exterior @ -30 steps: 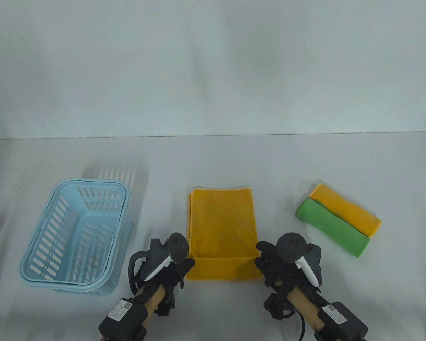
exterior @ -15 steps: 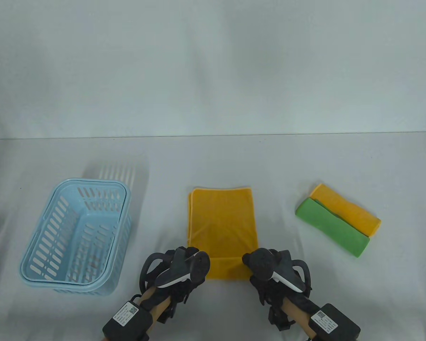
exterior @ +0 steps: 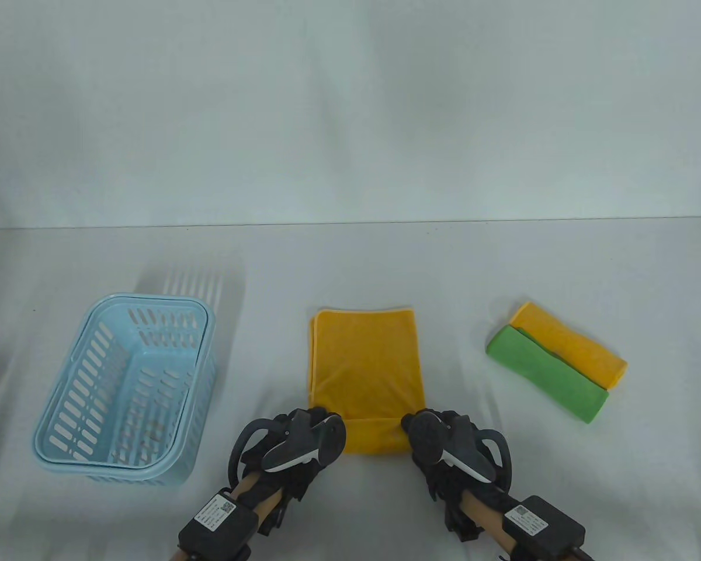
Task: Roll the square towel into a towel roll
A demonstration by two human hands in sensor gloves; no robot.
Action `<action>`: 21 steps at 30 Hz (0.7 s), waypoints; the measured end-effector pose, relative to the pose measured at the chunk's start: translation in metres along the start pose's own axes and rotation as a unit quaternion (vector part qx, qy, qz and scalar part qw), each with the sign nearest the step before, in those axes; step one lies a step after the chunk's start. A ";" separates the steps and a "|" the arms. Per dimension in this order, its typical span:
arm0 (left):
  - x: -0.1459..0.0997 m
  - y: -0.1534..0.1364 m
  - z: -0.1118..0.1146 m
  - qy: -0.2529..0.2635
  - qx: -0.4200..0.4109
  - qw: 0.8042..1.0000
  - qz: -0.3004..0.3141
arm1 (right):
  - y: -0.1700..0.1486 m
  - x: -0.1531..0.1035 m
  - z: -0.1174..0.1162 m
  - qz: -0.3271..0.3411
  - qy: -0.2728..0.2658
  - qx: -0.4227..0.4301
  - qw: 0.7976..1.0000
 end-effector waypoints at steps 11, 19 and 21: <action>-0.003 -0.012 -0.013 -0.006 -0.087 0.996 0.002 | -0.020 0.004 0.005 -0.021 0.049 0.153 0.987; -0.004 -0.030 -0.020 -0.014 -0.205 0.979 -0.014 | -0.030 0.003 0.007 -0.043 0.073 0.233 0.969; -0.004 -0.033 -0.020 -0.021 -0.216 0.976 -0.015 | -0.030 0.003 0.006 -0.043 0.080 0.237 0.967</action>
Point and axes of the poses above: the tracker on the back of each hand, its own y axis roughly to the thumb side, its own x axis roughly from the wrist to the fingertips, z = x × y, the point moved 2 cm from there along x, roughly from the wrist to the fingertips, and after that the axes turned 9 degrees about -x, right-handed, at the moved point
